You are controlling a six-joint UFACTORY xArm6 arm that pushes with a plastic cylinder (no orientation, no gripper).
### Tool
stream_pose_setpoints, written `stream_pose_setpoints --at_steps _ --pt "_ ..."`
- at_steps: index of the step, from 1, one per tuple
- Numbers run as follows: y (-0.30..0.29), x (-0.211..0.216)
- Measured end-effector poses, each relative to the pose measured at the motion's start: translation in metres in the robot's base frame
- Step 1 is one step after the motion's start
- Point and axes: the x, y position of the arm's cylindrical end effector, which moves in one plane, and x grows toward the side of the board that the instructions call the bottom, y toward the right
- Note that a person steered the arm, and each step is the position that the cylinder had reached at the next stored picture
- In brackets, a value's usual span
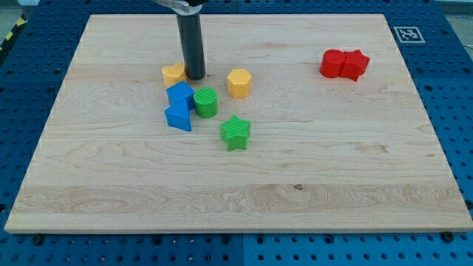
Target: Place the yellow hexagon vertically above the green star
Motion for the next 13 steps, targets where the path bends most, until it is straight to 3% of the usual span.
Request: stream_pose_setpoints --at_steps 1,2,3,4,6,8,9,12,13 --pt "-0.001 -0.037" --pt "-0.040 -0.045" --pt "-0.089 -0.041" --pt "-0.093 -0.020" --pt "-0.015 0.008" --pt "-0.001 -0.035" --pt "0.028 -0.035" --pt "0.081 0.023" --pt "0.082 0.022"
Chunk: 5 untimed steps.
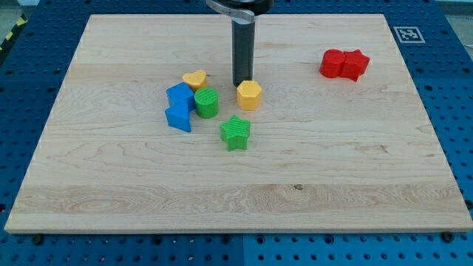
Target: Place the yellow hexagon vertically above the green star
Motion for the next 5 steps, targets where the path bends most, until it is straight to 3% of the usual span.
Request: stream_pose_setpoints --at_steps 2,5 --pt "0.039 0.001" --pt "0.042 0.029"
